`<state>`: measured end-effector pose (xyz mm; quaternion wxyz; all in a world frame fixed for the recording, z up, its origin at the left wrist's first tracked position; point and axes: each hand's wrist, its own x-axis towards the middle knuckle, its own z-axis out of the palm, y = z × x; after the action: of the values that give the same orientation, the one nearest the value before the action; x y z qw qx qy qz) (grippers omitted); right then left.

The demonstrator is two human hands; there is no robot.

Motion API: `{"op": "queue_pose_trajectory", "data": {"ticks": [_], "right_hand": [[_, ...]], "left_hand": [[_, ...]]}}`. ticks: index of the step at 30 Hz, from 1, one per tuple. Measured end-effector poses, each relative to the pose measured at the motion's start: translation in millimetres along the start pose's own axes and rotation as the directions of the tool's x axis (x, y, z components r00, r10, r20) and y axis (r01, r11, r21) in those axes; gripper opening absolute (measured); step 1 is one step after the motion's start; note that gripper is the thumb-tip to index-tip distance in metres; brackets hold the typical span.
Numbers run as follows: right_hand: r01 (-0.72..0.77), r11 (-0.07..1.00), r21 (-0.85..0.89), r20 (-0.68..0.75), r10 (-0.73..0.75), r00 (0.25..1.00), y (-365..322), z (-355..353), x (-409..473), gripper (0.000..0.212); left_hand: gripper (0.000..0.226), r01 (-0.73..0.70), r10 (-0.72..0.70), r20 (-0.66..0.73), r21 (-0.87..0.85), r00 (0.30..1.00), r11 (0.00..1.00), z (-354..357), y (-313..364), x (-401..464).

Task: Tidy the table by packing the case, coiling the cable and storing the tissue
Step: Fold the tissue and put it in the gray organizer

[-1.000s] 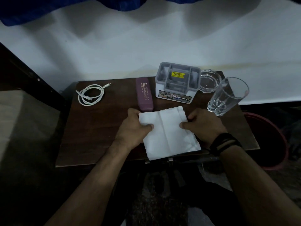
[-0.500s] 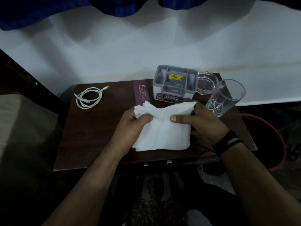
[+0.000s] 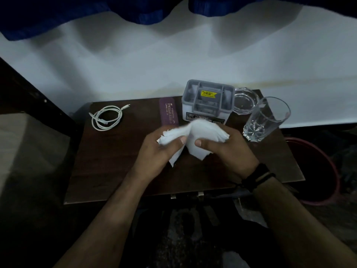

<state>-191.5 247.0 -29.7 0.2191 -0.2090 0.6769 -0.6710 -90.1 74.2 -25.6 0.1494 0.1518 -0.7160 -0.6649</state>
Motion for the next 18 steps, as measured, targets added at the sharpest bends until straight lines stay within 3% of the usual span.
{"op": "queue_pose_trajectory", "data": {"ticks": [2, 6, 10, 14, 18], "right_hand": [[0.006, 0.997, 0.083, -0.032, -0.003, 0.999, -4, -2, 1, 0.025], [0.026, 0.987, 0.157, 0.002, -0.026, 1.000, -6, -5, 3, 0.033], [-0.072, 0.995, 0.065, 0.063, 0.068, 0.996, 7, 1, 1, 0.028], [-0.023, 0.988, 0.155, 0.054, 0.015, 0.998, -3, -3, 3, 0.033], [-0.043, 0.996, 0.083, 0.055, 0.038, 0.998, 2, -2, 3, 0.037]], "left_hand": [[0.022, -0.001, 0.000, -0.027, -0.054, 1.000, 0.999, 1, 3, -2], [0.026, 0.007, -0.014, -0.039, -0.177, 0.999, 0.984, -3, 9, -1], [0.030, 0.128, -0.126, 0.128, -0.004, 0.984, 0.992, 0, -2, -1], [0.018, -0.005, 0.007, -0.044, 0.052, 0.999, 0.999, 0, 2, -1], [0.028, -0.010, 0.011, -0.025, 0.065, 1.000, 0.998, -4, -3, 3]]}}
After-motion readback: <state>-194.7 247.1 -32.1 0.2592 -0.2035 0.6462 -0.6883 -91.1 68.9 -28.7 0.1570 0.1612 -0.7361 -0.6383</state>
